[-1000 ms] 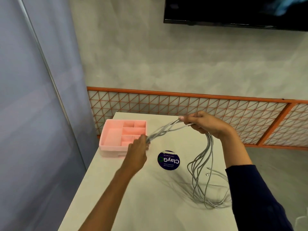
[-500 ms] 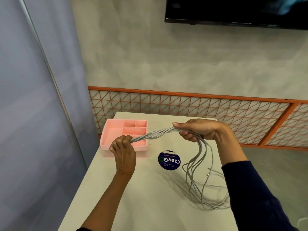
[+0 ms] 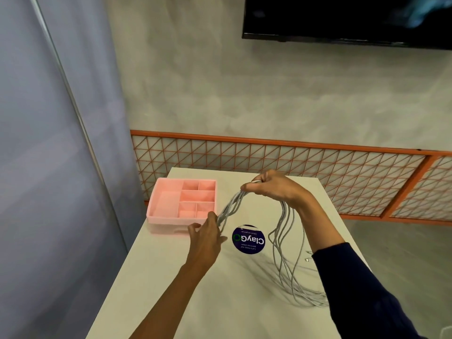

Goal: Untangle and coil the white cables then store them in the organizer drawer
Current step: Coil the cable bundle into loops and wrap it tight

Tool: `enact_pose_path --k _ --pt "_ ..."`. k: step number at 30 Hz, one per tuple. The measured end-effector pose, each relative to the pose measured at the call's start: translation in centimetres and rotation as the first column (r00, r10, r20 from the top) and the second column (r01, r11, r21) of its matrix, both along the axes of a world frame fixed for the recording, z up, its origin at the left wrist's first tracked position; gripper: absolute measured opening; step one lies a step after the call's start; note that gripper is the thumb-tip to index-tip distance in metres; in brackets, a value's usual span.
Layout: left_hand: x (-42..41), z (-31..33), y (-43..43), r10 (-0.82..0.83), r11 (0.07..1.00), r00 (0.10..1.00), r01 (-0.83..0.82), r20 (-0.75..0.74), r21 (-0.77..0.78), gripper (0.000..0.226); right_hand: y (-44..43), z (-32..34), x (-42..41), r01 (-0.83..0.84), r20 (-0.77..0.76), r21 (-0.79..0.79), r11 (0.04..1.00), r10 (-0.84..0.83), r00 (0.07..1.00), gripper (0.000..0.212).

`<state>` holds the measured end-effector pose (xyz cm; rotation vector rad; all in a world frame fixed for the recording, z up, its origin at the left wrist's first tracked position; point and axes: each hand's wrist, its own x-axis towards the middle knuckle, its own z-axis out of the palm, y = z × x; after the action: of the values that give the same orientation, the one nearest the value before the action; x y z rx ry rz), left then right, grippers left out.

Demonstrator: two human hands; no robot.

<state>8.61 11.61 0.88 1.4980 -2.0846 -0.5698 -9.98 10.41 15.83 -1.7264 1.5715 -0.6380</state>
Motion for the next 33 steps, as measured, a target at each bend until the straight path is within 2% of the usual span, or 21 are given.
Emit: enact_pose_path --k 3,6,8,11,16,18,20,23,25,27,31,33 --pt "0.3 1.6 -0.2 -0.149 0.932 0.964 0.211 -0.219 0.296 0.045 0.0 0.3 0.2 -0.074 -0.068 0.01 0.997 0.074 0.995 0.051" --pt "1.5 4.3 -1.1 -0.212 0.75 0.858 0.45 -0.469 0.484 0.042 0.3 0.3 0.3 -0.169 -0.082 0.042 0.985 0.172 0.982 0.053" --pt "2.3 6.4 -1.7 -0.271 0.653 0.799 0.562 -0.536 0.508 0.046 0.6 0.3 0.2 -0.228 -0.059 0.066 0.972 0.231 0.971 0.052" --pt "2.7 8.4 -2.3 -0.37 0.561 0.733 0.666 -0.572 0.491 0.046 0.8 0.5 0.6 -0.303 -0.028 0.088 0.949 0.306 0.952 0.049" --pt "1.7 8.6 -2.0 -0.227 0.347 0.56 0.811 -0.796 0.471 0.049 1.2 1.0 0.7 -0.273 0.029 0.001 0.962 0.273 0.962 0.051" --pt "1.8 7.8 -1.7 -0.154 0.29 0.503 0.846 -0.85 0.448 0.048 1.3 1.5 0.1 -0.221 0.057 -0.04 0.974 0.223 0.973 0.051" --pt "2.0 7.1 -1.2 -0.132 0.339 0.514 0.827 -0.847 0.449 0.05 1.3 1.9 -0.8 -0.148 0.082 -0.052 0.988 0.152 0.985 0.05" --pt "1.5 7.0 -0.8 -0.07 0.572 0.549 0.706 -0.833 0.417 0.064 1.5 2.5 -1.4 -0.076 0.084 -0.057 0.995 0.081 0.993 0.047" --pt "1.1 7.5 -0.8 -0.023 0.691 0.501 0.633 -0.865 0.348 0.067 1.2 2.5 -1.7 -0.002 0.128 -0.041 0.999 0.007 0.992 0.043" --pt "0.9 8.0 -0.9 0.004 0.717 0.418 0.632 -0.909 0.294 0.062 0.8 2.2 -1.9 0.026 0.212 0.009 1.0 -0.027 0.977 0.042" --pt "1.0 8.9 -1.2 0.057 0.645 0.21 0.739 -0.976 0.196 0.047 0.5 1.4 -1.8 0.021 0.297 0.081 0.996 -0.044 0.954 0.045" --pt "1.2 9.9 -1.3 0.064 0.652 0.132 0.745 -0.989 0.142 0.045 0.7 0.6 -1.8 -0.014 0.347 0.074 0.997 -0.013 0.938 0.046"
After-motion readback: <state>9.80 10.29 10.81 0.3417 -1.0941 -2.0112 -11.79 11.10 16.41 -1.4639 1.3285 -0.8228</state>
